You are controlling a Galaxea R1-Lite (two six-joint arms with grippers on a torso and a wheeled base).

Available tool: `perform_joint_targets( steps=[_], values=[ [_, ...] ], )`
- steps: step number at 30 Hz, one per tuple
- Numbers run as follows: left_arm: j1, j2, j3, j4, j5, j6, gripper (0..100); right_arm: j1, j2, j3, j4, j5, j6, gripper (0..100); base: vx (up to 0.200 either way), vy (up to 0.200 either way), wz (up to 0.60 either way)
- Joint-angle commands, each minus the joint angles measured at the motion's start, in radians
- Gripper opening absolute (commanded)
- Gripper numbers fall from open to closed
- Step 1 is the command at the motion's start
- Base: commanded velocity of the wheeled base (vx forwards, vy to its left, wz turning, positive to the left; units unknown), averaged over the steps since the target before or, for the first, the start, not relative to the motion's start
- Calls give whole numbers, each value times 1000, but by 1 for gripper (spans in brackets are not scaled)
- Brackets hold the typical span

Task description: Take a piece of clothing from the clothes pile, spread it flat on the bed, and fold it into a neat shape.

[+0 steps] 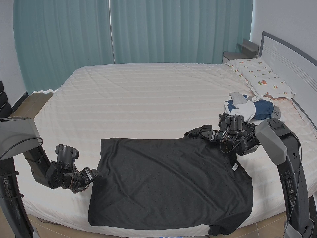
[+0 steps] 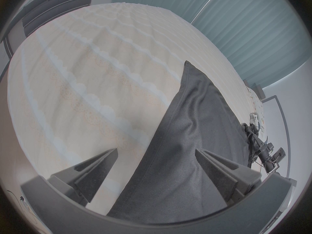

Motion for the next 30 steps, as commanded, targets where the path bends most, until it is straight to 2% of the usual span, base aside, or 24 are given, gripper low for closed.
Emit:
perform_joint_targets(
  steps=[1, 3, 4, 8, 19, 26, 27, 30],
  values=[
    [0, 0, 0, -1, 0, 0, 100, -9, 22, -26, 12, -7, -20, 0, 0, 0, 0],
    [0, 0, 0, -1, 0, 0, 100, -13, 31, -42, 12, -17, -20, 0, 0, 0, 0],
    [0, 0, 0, -1, 0, 0, 100, -26, 55, -99, 7, -47, -20, 0, 0, 0, 0],
    [0, 0, 0, -1, 0, 0, 100, -49, 103, -217, 7, -86, -8, 0, 0, 0, 0],
    [-2, 5, 0, -1, 2, 1, 100, -56, 190, -326, 1, -103, -5, 0, 0, 0, 0],
    [-2, 5, 0, -1, 2, 1, 100, -50, 192, -326, -2, -123, -3, 0, 0, 0, 0],
    [0, 5, 0, -1, 2, 1, 100, -50, 192, -326, -5, -123, -2, 100, 0, 0, 0],
    [0, 5, 0, -1, 2, 1, 100, -53, 177, -326, -51, -123, 11, 100, 0, 0, 0]
  ],
)
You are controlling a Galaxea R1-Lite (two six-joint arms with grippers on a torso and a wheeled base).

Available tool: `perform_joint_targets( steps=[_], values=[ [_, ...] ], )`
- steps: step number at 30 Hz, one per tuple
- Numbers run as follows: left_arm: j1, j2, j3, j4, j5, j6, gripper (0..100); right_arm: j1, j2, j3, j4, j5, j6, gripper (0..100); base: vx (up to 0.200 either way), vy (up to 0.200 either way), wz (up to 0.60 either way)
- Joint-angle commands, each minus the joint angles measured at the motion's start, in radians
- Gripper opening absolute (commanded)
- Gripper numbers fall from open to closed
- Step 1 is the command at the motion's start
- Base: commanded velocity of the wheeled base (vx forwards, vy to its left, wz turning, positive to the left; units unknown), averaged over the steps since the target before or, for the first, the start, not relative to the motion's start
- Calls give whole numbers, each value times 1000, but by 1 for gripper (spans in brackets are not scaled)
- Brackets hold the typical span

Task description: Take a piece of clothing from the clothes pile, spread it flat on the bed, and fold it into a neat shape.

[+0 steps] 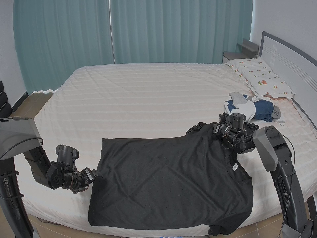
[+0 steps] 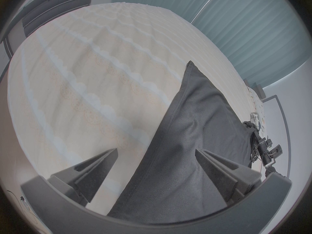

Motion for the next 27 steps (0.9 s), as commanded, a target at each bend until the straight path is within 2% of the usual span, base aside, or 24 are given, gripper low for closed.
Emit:
perform_joint_targets(
  steps=[1, 5, 8, 12, 20, 21, 27],
  values=[
    [0, 2, 0, 0, 0, -2, 100, -5, -15, -2, -28, 0, 16, 100, 0, 0, 0],
    [0, 2, 0, 0, 0, -2, 100, -22, -89, 62, -23, 14, 66, 100, 0, 0, 0],
    [0, 2, 1, 0, 0, -2, 100, -37, -147, 177, -23, 79, 82, 100, 0, 0, 0],
    [0, 2, 1, 0, 0, 0, 100, -50, -170, 281, -29, 131, 74, 100, 0, 0, 0],
    [0, 2, 1, 0, 0, 0, 100, -50, -143, 286, -19, 141, 73, 100, 0, 0, 0],
    [0, 2, 1, 0, 0, 0, 100, -50, -137, 281, -19, 141, 73, 0, 0, 0, 0],
    [0, 2, 1, 0, 0, 0, 100, -65, -126, 260, -23, 141, 85, 0, 0, 0, 0]
  ],
)
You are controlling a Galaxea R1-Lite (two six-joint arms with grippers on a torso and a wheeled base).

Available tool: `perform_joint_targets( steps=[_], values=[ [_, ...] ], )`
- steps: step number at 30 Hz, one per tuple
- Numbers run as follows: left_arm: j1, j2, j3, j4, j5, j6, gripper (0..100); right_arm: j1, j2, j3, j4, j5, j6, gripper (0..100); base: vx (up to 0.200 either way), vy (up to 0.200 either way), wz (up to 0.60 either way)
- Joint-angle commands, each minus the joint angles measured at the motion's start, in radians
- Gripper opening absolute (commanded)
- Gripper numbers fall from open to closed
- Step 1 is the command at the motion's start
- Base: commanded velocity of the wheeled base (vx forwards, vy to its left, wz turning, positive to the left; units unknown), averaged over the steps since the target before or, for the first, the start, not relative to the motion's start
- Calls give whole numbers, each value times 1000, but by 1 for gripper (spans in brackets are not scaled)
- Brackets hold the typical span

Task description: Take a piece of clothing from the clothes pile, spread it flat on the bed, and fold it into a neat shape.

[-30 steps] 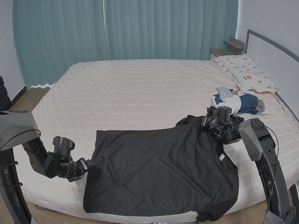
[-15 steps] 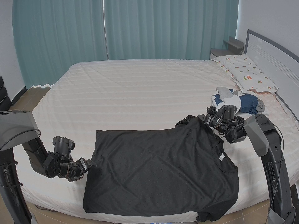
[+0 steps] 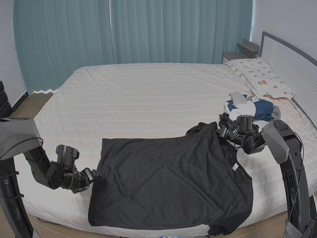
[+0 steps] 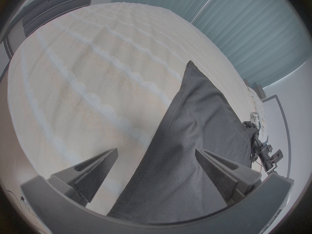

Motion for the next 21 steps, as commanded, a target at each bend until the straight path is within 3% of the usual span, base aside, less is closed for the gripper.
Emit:
perform_joint_targets(
  steps=[1, 17, 18, 21],
  values=[
    [0, 2, 0, -1, 0, 0, 100, -14, 8, -11, -6, 0, 4, 0, 0, 0, 0],
    [-5, 2, 0, -1, 1, -2, 100, -27, 51, -42, -23, -11, 42, 0, 0, 0, 0],
    [-5, 2, 0, -1, 0, -2, 100, -27, 51, -44, -29, -12, 41, 100, 0, 0, 0],
    [-5, 2, 0, -1, 0, -2, 100, -30, 36, -24, -90, -18, 38, 100, 0, 0, 0]
  ],
)
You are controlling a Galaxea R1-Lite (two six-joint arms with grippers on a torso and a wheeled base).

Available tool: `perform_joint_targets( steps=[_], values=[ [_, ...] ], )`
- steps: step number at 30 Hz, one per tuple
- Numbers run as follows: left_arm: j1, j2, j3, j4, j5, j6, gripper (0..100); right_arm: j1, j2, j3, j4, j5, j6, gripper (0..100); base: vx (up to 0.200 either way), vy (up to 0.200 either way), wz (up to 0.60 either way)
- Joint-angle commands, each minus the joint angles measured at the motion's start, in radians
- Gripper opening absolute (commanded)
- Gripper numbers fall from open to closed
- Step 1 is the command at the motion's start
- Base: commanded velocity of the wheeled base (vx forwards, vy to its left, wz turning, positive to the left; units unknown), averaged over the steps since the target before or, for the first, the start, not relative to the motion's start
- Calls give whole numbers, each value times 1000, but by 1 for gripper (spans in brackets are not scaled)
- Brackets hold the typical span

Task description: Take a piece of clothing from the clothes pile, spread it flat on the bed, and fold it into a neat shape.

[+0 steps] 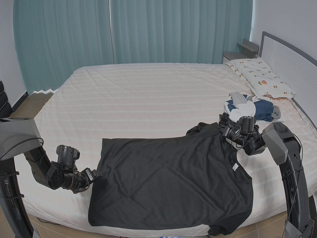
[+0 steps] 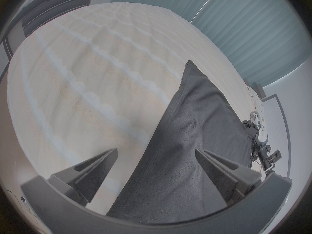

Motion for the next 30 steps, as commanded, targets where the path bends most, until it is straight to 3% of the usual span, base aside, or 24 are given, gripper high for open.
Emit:
perform_joint_targets(
  steps=[1, 5, 14, 18, 20, 24, 28, 30],
  values=[
    [0, 1, 0, -1, 0, -3, 100, -3, -19, 42, -64, -12, -4, 100, 0, 0, 0],
    [0, 1, 0, -1, 0, -4, 100, -3, -119, 173, -79, -16, 0, 100, 0, 0, 0],
    [0, -11, 0, 1, -5, -38, 100, 0, -442, 673, -222, -16, 2, 100, 0, 0, 0],
    [0, -40, 12, 1, -12, -46, 100, 5, -550, 897, -289, -8, 5, 100, -200, 0, 0],
    [-3, -65, 27, 1, -23, -47, 100, 5, -630, 1090, -375, -6, 43, 100, -200, 0, 0],
    [-12, -104, 58, 1, -83, -44, 100, 5, -711, 1314, -510, -3, 131, 100, -200, 0, 0],
    [-12, -129, 87, 1, -132, -34, 100, 19, -742, 1493, -625, 3, 163, 100, -200, 0, 0],
    [-12, -130, 110, 3, -160, 11, 100, 29, -738, 1599, -719, 4, 190, 100, -200, 0, 0]
  ],
)
